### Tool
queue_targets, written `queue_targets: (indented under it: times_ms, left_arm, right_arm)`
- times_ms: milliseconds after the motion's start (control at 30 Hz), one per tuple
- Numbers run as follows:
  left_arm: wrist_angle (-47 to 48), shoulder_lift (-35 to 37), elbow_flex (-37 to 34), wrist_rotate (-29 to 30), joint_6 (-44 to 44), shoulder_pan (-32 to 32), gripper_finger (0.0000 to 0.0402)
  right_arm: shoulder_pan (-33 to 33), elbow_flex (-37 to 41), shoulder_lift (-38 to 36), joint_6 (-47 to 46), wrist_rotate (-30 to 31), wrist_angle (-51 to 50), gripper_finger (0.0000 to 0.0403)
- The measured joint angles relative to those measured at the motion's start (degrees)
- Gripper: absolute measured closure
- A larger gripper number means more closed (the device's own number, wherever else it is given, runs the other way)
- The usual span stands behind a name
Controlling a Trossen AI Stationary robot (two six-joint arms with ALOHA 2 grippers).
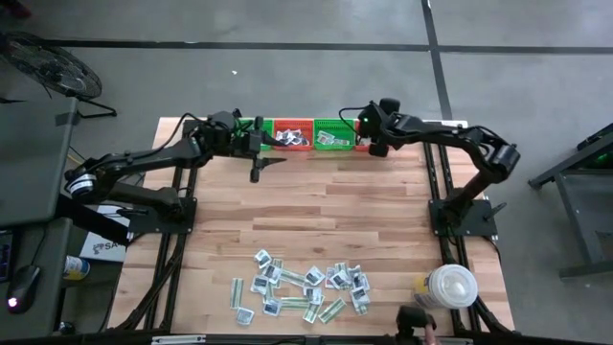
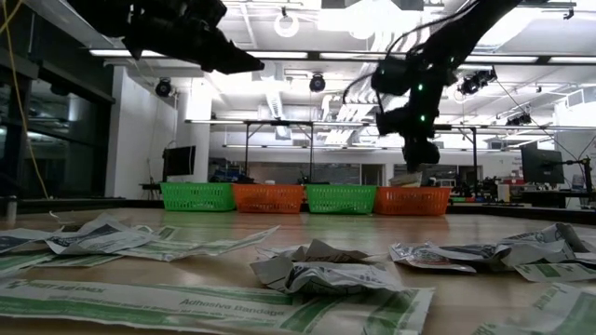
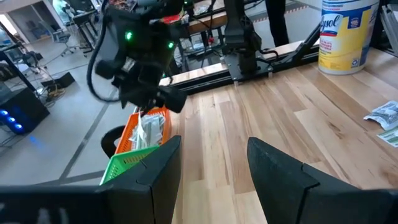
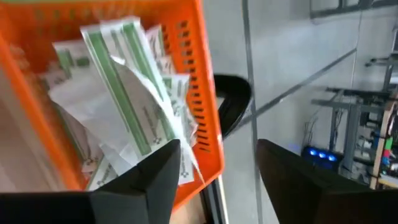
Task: Pick & Place First Aid Supplies
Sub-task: Put the green bandage pack in the right orange bin, then put the gray towelette pack in the left orange bin
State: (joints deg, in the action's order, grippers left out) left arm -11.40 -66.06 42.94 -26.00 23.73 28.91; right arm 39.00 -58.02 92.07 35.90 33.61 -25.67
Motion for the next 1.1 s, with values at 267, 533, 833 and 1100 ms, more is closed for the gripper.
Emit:
queue_targets:
  times_ms: [267,533,833,1100]
  left_arm:
    - [1.0,1.0,0.0,1.1,0.0,0.0,0.0222]
    - [2.1,1.1,0.0,1.1,-0.2,0.0,0.0222]
    - [4.3,1.3,0.0,1.0,-0.2,0.0,0.0222]
    - [4.4,1.3,0.0,0.5,-0.2,0.0,0.0222]
  right_arm:
    - [-0.5,0.0,-6.5,-5.9,2.2,-1.1,0.0192]
    - [-3.0,0.0,-15.2,-20.6,-10.7,-6.0,0.0198]
    - [-12.9,0.0,-23.7,-36.7,-30.3,-11.4,0.0205]
    - [-27.4,0.0,-23.8,-40.5,-37.1,-15.6,0.0208]
